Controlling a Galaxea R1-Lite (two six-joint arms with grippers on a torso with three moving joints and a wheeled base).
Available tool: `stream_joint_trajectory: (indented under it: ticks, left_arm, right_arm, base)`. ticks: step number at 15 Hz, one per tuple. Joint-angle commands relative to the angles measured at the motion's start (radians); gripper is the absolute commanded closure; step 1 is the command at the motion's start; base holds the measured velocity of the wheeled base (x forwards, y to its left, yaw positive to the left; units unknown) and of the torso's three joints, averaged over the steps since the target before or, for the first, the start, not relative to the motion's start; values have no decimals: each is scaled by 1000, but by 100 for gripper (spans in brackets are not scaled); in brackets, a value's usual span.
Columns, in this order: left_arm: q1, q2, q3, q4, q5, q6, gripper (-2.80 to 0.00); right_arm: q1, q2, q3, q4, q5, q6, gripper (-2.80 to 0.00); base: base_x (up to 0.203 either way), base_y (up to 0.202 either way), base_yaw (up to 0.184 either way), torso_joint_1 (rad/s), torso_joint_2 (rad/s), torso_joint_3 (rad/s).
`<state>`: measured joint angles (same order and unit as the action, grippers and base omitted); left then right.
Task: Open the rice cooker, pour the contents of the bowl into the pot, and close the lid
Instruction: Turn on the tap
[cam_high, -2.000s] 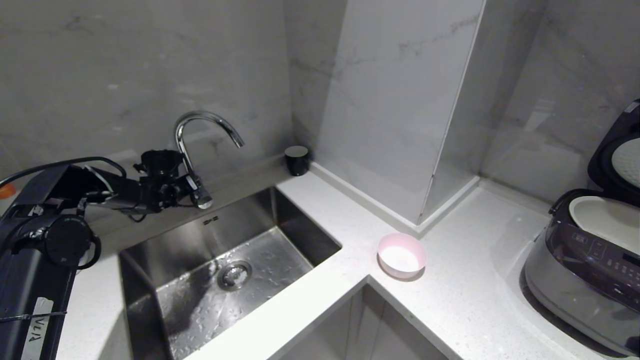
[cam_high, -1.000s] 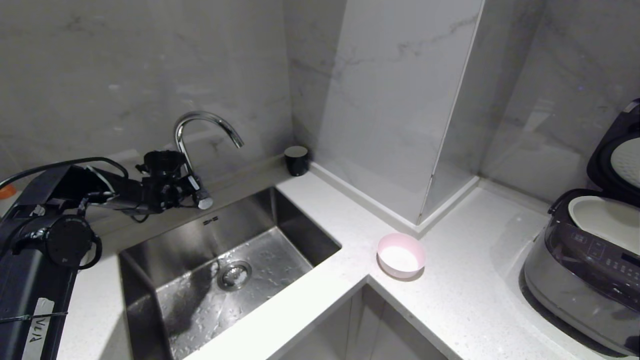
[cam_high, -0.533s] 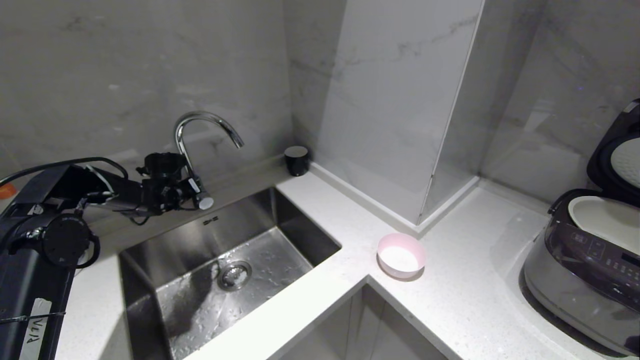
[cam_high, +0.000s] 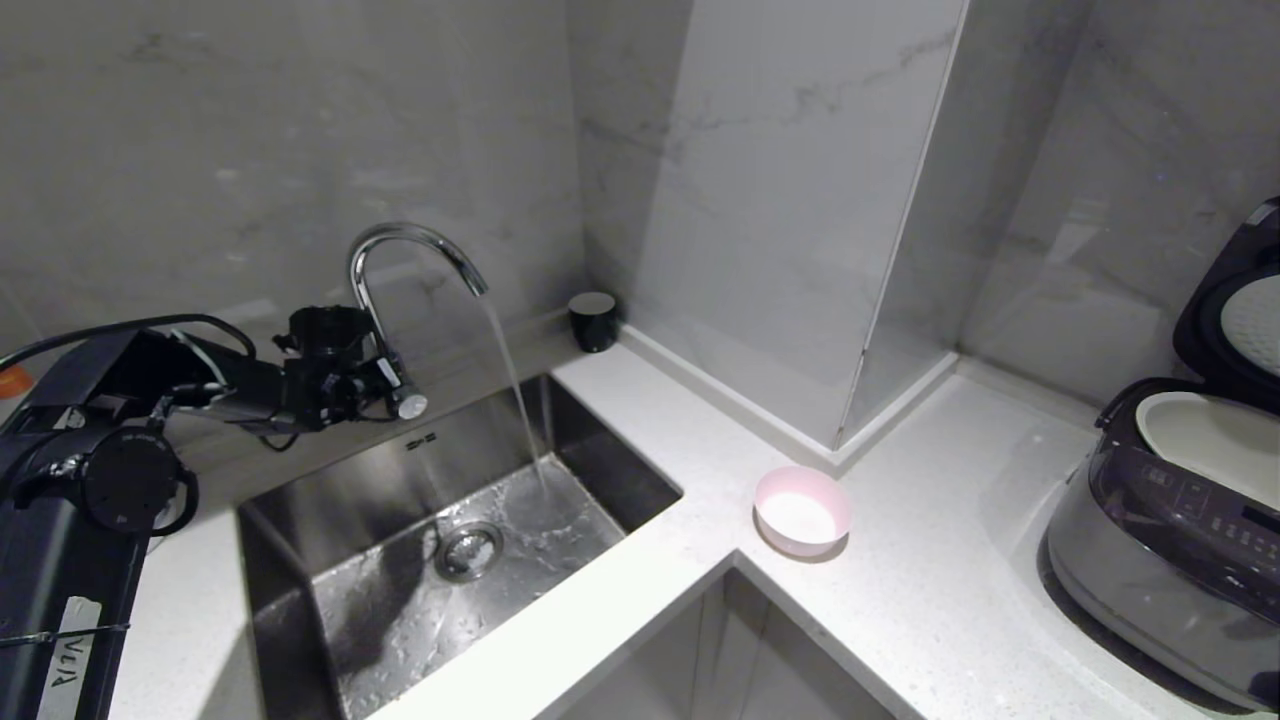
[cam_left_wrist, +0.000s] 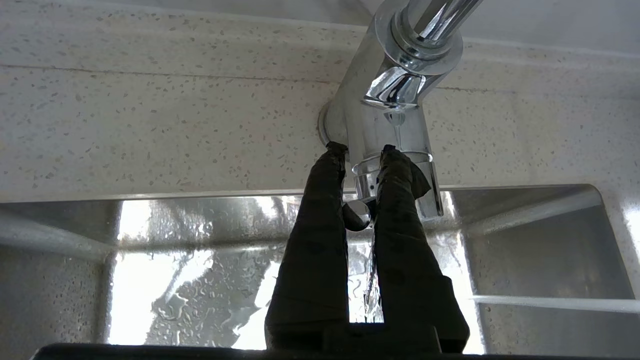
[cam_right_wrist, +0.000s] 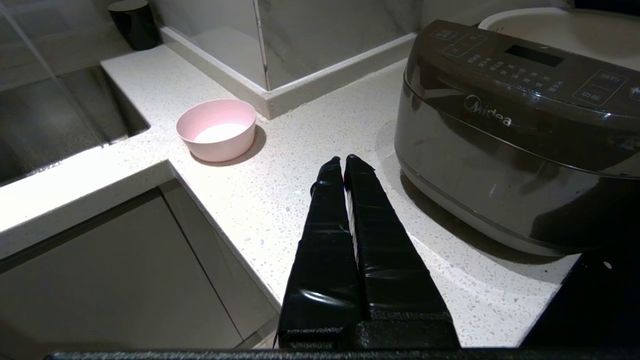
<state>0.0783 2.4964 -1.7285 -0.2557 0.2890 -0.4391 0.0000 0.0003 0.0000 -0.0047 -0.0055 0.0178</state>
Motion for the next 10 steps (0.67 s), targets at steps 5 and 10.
stream_joint_trajectory:
  ticks: [5,10]
  left_arm:
    - [-2,-4,-3,0,2,-3,-280]
    - [-5,-7,-8,-2,1,-3,-280]
  right_arm:
    - [0,0,0,0,-1,-1,0]
    - [0,0,0,0,-1,0,0]
  base:
    - [0,0,0,0,0,0]
    - [0,0,0,0,0,0]
